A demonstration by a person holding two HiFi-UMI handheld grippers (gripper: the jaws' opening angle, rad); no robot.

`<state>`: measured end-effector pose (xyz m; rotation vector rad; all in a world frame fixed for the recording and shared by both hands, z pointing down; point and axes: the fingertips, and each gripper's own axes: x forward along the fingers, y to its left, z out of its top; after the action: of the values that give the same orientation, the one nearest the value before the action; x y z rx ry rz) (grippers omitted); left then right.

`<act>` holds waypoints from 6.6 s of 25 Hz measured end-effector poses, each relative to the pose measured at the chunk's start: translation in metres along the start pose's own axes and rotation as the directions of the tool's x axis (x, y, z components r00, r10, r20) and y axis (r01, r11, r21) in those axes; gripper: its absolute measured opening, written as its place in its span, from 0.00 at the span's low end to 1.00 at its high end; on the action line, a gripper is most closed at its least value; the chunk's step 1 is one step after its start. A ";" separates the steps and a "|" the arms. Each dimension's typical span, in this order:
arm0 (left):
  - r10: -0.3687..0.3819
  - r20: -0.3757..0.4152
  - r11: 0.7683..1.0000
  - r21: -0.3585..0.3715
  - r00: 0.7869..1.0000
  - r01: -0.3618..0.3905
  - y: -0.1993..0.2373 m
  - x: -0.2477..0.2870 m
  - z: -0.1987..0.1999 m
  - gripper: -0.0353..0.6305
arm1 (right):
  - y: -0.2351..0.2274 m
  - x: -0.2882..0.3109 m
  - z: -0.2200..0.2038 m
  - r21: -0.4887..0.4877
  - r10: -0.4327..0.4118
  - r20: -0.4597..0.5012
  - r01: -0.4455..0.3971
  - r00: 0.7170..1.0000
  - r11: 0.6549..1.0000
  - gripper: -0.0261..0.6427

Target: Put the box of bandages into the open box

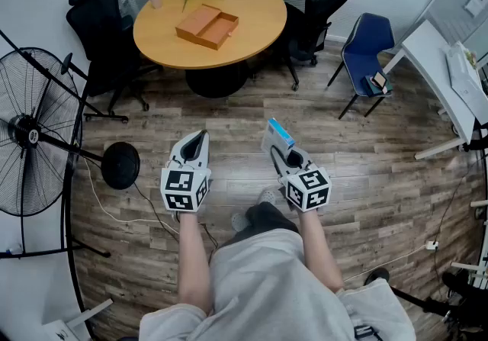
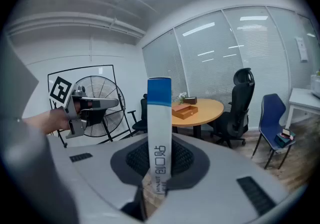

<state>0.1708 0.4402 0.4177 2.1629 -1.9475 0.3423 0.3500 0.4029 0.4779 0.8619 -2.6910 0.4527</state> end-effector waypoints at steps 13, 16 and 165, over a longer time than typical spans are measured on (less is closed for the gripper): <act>-0.021 0.002 0.991 -0.130 1.000 0.021 -0.027 -0.025 -0.053 0.07 | 0.002 -0.001 -0.005 0.021 0.049 0.021 -0.049 0.999 0.999 0.12; -0.004 -0.004 0.991 -0.134 1.000 0.003 -0.016 -0.018 -0.055 0.07 | -0.006 0.013 -0.004 0.026 0.066 0.012 -0.066 0.998 0.997 0.12; -0.292 -0.273 0.951 -0.185 0.917 0.248 0.451 0.663 0.015 0.07 | -0.241 0.760 0.081 0.724 0.178 -0.535 0.339 0.826 0.601 0.43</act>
<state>-0.2111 -0.2389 0.6091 2.1072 -1.4439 0.4320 -0.1141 -0.2028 0.7226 0.8463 -1.7939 1.6924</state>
